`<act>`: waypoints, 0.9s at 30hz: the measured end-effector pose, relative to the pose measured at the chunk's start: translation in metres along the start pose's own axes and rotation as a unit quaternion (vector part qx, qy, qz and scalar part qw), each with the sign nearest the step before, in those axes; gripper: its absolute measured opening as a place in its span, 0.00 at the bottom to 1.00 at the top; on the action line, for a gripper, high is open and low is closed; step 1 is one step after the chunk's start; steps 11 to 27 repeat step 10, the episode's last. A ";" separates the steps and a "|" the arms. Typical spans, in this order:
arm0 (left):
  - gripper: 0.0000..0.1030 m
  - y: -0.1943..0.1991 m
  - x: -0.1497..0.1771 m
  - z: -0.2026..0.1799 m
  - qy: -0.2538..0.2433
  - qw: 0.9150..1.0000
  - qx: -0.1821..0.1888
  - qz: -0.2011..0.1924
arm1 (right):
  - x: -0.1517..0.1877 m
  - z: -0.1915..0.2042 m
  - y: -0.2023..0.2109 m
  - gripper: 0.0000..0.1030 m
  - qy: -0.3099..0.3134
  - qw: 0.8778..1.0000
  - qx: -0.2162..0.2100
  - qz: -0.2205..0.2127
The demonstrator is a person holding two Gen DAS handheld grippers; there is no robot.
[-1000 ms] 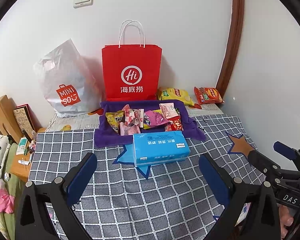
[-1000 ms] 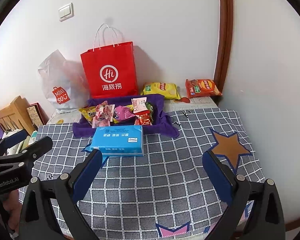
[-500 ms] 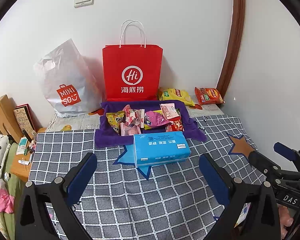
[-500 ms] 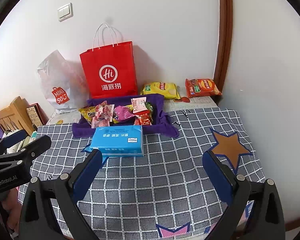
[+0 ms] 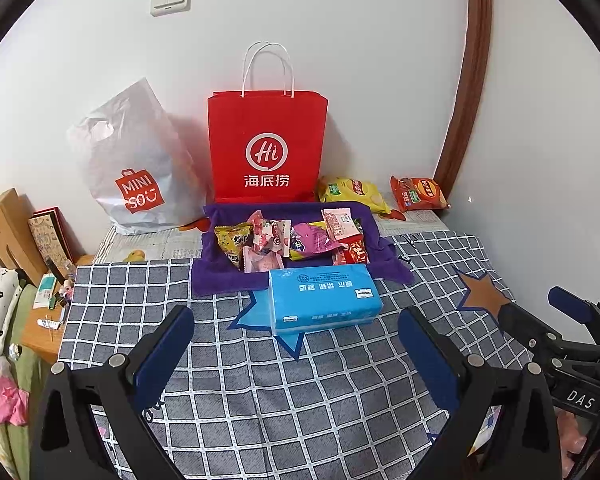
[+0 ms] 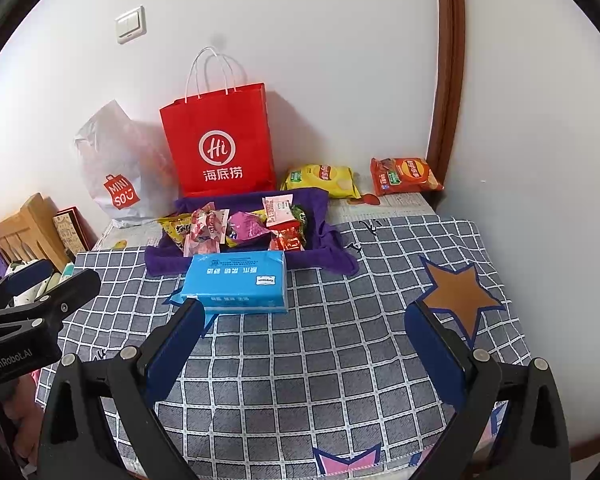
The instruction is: Organize snacks
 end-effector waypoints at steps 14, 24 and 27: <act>1.00 -0.002 0.003 0.001 0.005 1.000 -0.002 0.000 | -0.002 0.000 0.001 0.96 -0.001 1.000 -0.002 -0.003; 1.00 -0.002 0.003 0.001 0.005 1.000 -0.002 0.000 | -0.002 0.000 0.001 0.96 -0.001 1.000 -0.002 -0.003; 1.00 -0.002 0.003 0.001 0.005 1.000 -0.002 0.000 | -0.002 0.000 0.001 0.96 -0.001 1.000 -0.002 -0.003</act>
Point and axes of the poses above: each gripper's, at about its wrist camera, not at the fingertips, and y roughly against the way its jaws point, z to its left, x to its underside, the point moved 5 cm from there along -y, roughly the way its jaws point, and after that the axes turned 1 degree about -x, right-handed, at the moved point
